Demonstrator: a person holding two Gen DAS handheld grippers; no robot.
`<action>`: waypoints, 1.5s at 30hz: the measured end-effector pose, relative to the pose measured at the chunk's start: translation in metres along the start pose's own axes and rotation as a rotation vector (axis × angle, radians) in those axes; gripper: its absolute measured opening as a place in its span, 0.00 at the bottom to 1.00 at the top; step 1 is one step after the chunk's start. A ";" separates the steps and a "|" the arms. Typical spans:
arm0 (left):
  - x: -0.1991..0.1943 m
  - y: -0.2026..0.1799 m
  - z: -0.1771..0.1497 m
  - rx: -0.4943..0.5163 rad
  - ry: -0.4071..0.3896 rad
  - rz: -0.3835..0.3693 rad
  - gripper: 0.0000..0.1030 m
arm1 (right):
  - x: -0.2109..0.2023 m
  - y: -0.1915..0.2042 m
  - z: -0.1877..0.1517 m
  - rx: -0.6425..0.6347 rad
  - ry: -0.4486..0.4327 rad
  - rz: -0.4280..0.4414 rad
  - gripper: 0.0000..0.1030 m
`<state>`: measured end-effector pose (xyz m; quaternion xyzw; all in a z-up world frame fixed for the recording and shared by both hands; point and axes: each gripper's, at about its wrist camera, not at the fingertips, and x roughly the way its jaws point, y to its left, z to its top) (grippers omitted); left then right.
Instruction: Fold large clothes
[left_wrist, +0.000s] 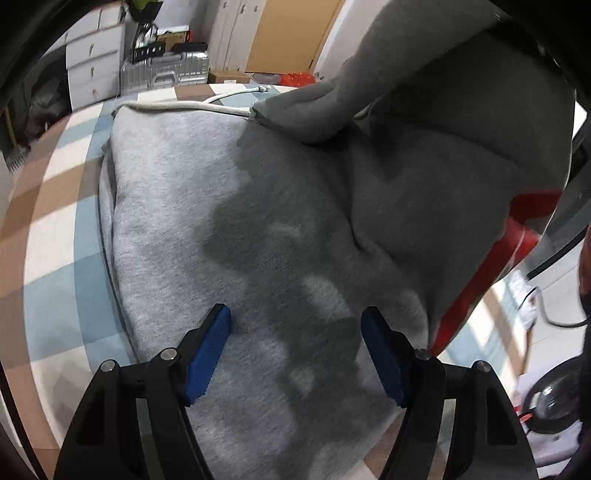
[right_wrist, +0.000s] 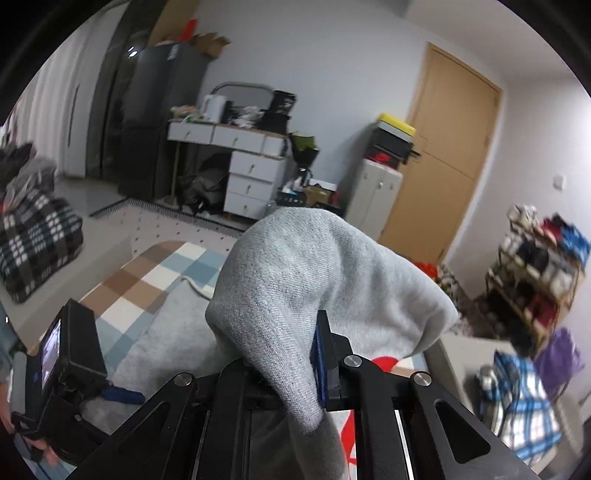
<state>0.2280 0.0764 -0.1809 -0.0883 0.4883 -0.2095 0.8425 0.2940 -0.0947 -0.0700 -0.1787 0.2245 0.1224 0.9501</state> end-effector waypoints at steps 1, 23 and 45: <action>-0.002 0.004 0.002 -0.043 0.002 -0.043 0.66 | 0.001 0.003 0.000 -0.014 0.007 0.000 0.11; 0.052 -0.062 0.082 -0.047 0.086 -0.061 0.67 | -0.026 -0.198 -0.219 0.759 0.307 -0.021 0.15; 0.053 -0.055 0.041 0.035 0.025 0.078 0.85 | 0.096 -0.145 -0.131 0.067 0.540 0.415 0.37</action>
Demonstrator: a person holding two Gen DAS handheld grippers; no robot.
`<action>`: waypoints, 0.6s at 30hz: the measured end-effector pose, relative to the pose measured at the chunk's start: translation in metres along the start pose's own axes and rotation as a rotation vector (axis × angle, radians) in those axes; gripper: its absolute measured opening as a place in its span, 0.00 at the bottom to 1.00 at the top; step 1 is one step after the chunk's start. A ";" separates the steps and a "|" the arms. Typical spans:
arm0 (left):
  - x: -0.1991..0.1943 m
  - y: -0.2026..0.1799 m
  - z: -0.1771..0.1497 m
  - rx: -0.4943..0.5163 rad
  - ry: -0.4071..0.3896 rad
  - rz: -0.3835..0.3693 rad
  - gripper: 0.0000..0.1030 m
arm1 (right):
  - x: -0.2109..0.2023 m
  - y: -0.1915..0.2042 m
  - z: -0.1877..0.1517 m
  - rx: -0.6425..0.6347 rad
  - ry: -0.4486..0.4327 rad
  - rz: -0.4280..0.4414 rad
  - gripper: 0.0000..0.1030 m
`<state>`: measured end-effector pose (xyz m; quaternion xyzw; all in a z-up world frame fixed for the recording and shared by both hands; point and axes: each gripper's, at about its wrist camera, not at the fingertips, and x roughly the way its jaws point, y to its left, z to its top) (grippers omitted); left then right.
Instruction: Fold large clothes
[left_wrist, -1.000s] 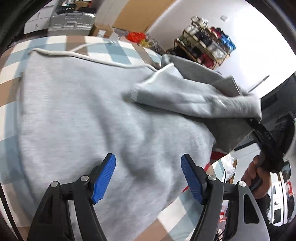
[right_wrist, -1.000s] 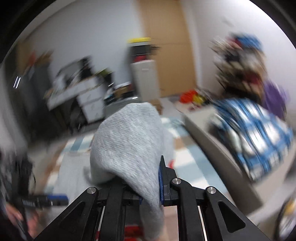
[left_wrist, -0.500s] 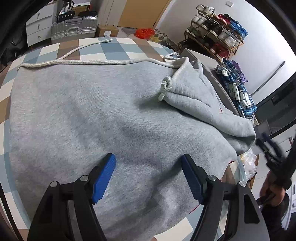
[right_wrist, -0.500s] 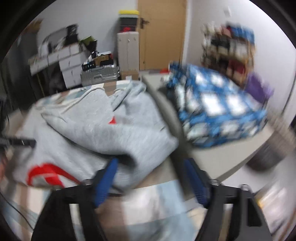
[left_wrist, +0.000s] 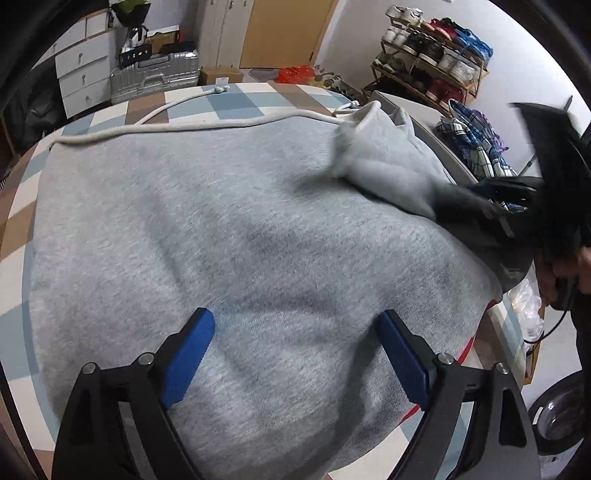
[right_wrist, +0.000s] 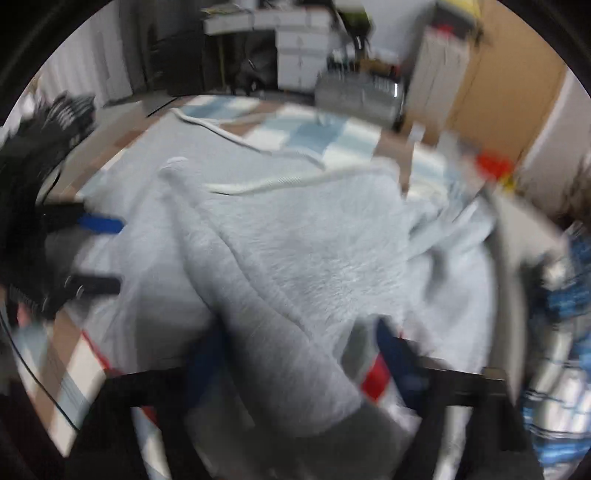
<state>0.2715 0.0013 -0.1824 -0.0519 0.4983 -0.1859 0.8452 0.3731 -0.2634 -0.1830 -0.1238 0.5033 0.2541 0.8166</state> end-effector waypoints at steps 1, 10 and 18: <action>0.000 0.001 0.000 0.002 0.001 -0.003 0.85 | 0.003 -0.011 0.002 0.072 0.021 0.040 0.18; 0.002 -0.002 0.001 0.014 0.005 -0.005 0.87 | -0.076 -0.139 -0.027 0.633 -0.207 -0.183 0.19; -0.001 -0.008 -0.002 0.037 0.010 0.035 0.87 | -0.126 -0.116 -0.092 0.609 -0.271 -0.171 0.84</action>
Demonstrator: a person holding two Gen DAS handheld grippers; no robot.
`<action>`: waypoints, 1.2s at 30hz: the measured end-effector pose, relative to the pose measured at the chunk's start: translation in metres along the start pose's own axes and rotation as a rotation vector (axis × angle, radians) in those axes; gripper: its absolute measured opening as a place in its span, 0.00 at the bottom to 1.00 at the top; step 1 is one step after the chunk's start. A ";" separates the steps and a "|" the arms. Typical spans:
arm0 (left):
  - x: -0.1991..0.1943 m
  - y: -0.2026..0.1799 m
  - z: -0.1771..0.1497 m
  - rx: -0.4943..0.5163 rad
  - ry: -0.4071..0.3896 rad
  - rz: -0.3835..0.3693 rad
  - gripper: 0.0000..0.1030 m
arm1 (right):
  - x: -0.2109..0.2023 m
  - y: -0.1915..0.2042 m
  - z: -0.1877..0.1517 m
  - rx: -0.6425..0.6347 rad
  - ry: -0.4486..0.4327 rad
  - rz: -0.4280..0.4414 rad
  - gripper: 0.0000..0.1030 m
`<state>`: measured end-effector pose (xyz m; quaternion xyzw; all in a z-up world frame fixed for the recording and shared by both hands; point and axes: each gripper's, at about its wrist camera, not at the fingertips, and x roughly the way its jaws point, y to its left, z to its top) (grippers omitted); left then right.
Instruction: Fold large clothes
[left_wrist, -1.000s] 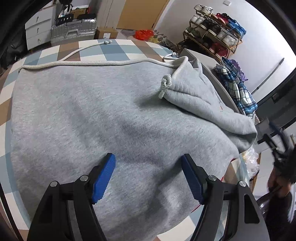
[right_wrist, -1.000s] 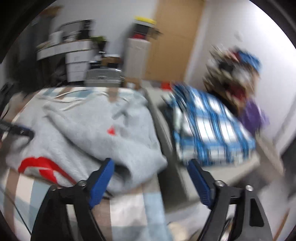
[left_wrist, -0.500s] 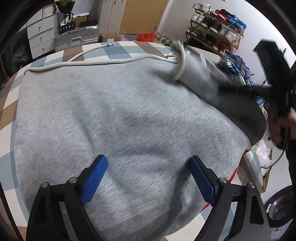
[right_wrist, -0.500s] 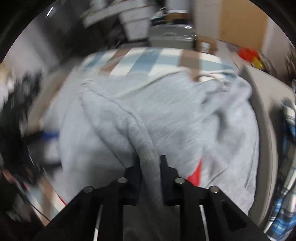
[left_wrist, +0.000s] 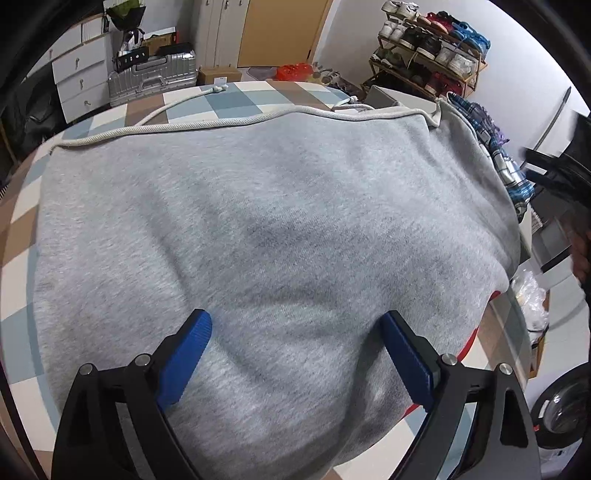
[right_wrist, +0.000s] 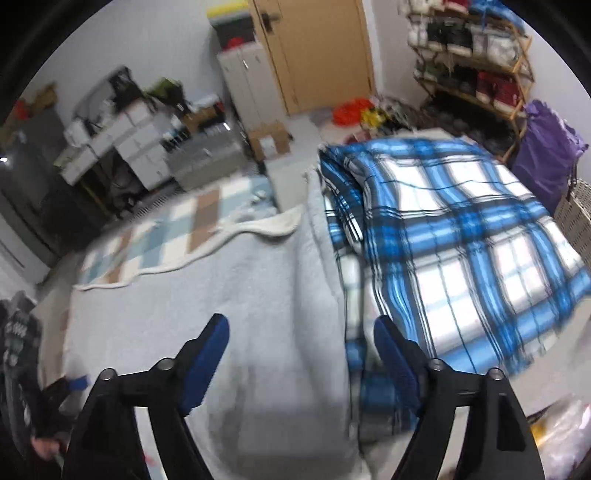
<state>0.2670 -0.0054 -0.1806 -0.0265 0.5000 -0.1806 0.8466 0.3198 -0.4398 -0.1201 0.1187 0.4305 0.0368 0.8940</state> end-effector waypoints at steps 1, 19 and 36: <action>-0.001 -0.002 -0.002 0.011 0.000 0.009 0.87 | -0.009 -0.003 -0.008 0.018 -0.017 0.026 0.91; 0.003 -0.001 -0.007 0.068 -0.002 0.031 0.87 | 0.072 -0.006 -0.097 0.539 0.223 0.339 0.98; 0.001 0.004 -0.004 0.035 0.009 0.003 0.87 | 0.067 0.018 -0.080 0.391 -0.081 0.197 0.16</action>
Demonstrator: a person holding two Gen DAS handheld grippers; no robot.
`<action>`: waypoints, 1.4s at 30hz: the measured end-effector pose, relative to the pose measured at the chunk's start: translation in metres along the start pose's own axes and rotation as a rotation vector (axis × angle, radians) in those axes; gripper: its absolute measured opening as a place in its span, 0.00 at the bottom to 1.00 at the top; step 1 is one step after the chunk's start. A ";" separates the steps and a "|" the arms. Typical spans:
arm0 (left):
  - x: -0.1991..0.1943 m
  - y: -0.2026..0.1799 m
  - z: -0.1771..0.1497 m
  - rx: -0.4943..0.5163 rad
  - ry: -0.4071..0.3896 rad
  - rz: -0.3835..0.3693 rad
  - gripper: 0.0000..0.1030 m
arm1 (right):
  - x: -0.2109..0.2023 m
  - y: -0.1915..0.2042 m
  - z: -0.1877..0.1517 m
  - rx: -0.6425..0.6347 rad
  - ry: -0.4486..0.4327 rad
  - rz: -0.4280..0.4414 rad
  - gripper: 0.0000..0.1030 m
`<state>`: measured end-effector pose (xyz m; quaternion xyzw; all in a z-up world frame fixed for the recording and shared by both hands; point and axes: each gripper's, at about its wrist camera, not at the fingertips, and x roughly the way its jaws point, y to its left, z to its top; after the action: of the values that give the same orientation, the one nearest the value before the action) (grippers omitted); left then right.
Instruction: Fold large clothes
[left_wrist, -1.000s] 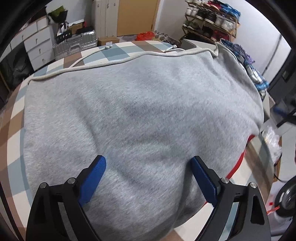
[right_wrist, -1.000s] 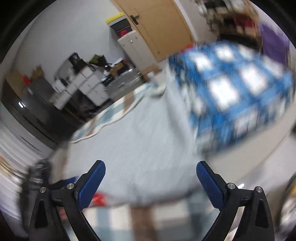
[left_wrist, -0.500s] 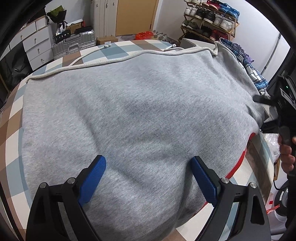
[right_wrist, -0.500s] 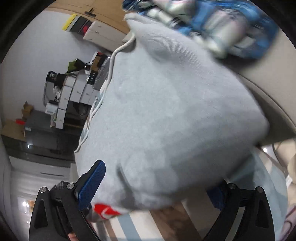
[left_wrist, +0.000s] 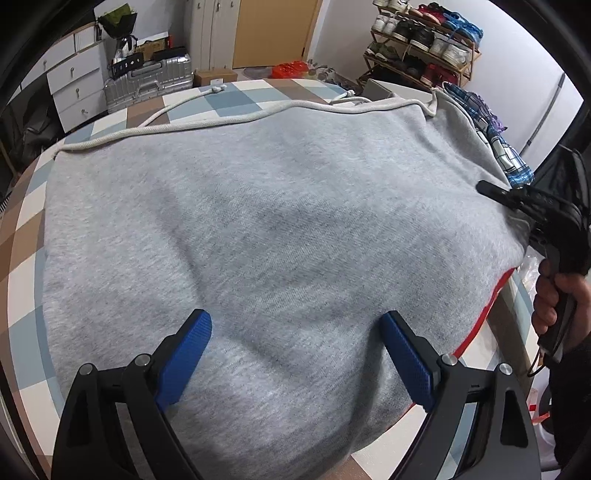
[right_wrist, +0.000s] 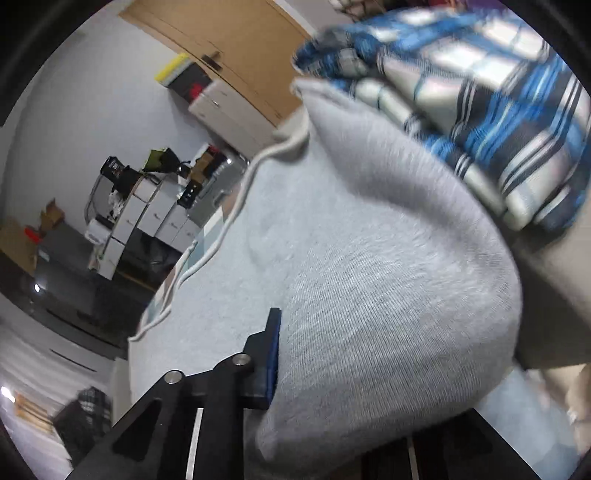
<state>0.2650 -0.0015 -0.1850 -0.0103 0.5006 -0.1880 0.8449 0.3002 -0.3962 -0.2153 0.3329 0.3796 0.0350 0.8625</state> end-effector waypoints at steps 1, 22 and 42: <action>0.001 0.000 0.000 -0.004 0.002 0.002 0.87 | -0.004 0.005 -0.001 -0.037 -0.018 -0.010 0.15; 0.005 -0.029 -0.005 0.069 0.073 -0.284 0.87 | -0.048 0.159 -0.008 -0.889 -0.218 -0.396 0.11; -0.145 0.176 -0.067 -0.289 -0.056 -0.424 0.78 | 0.064 0.283 -0.287 -1.757 0.069 -0.253 0.16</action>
<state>0.2002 0.2213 -0.1325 -0.2410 0.4852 -0.2871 0.7900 0.2054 0.0003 -0.2258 -0.4951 0.2752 0.2282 0.7919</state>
